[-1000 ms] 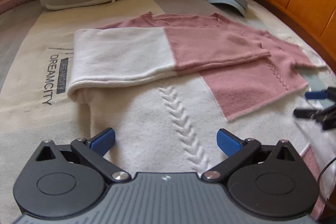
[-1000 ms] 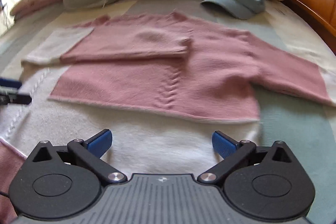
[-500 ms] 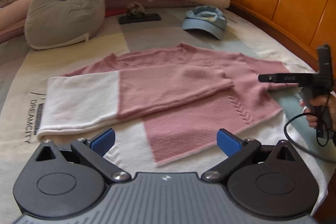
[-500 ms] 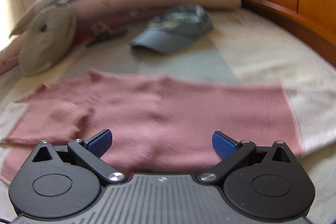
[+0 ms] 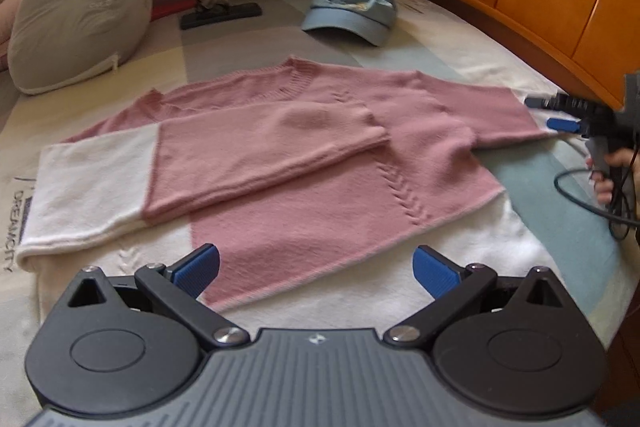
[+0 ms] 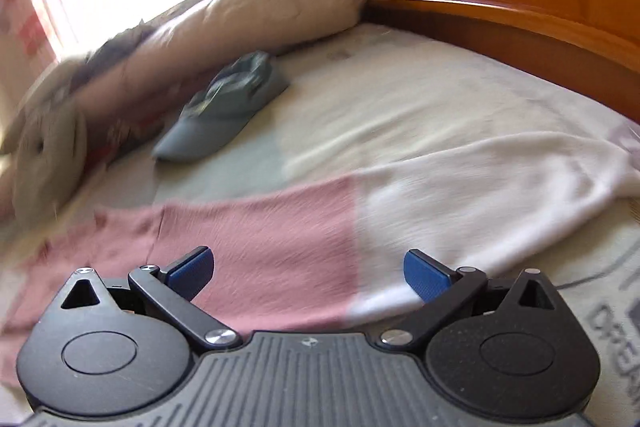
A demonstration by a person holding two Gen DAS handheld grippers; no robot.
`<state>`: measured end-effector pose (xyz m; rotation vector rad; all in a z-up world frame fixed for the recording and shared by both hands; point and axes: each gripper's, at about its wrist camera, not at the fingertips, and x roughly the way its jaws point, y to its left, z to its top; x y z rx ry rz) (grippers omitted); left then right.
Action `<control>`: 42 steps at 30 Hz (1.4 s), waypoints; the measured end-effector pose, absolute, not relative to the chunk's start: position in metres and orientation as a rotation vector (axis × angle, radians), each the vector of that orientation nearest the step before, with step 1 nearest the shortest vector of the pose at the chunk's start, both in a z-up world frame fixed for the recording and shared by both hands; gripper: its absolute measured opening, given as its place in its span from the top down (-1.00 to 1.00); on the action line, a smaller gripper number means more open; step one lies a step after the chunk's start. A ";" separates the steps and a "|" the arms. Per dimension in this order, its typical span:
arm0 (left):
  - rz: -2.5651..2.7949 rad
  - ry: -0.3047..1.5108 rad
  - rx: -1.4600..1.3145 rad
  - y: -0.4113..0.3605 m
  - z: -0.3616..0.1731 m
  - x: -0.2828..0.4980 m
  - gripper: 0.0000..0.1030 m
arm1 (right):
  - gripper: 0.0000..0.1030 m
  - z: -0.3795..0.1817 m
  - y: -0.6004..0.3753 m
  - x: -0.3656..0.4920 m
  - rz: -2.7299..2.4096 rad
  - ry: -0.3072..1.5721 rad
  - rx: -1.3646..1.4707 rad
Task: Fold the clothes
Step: 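Move the open right gripper to the white cuff of the other sleeve, then grasp the white sleeve cuff with the right gripper and lift it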
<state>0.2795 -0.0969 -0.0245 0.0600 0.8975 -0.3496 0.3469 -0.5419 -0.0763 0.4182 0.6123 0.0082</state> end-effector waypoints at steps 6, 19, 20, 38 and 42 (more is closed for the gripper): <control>-0.386 0.894 0.069 -0.109 -0.020 0.273 -0.98 | -1.00 -0.071 -0.589 0.350 -0.118 0.555 0.492; -0.483 0.833 0.095 -0.132 -0.001 0.269 -0.99 | -1.00 -0.073 -0.635 0.309 -0.146 0.511 0.784; -0.494 0.832 0.101 -0.134 -0.001 0.269 -0.99 | -1.00 -0.074 -0.634 0.307 -0.135 0.520 0.793; -0.508 0.866 0.100 -0.143 -0.003 0.260 -0.98 | -1.00 -0.093 -0.630 0.339 -0.059 0.504 0.722; -0.514 0.867 0.096 -0.144 -0.002 0.260 -0.99 | -1.00 -0.096 -0.612 0.342 -0.016 0.513 0.666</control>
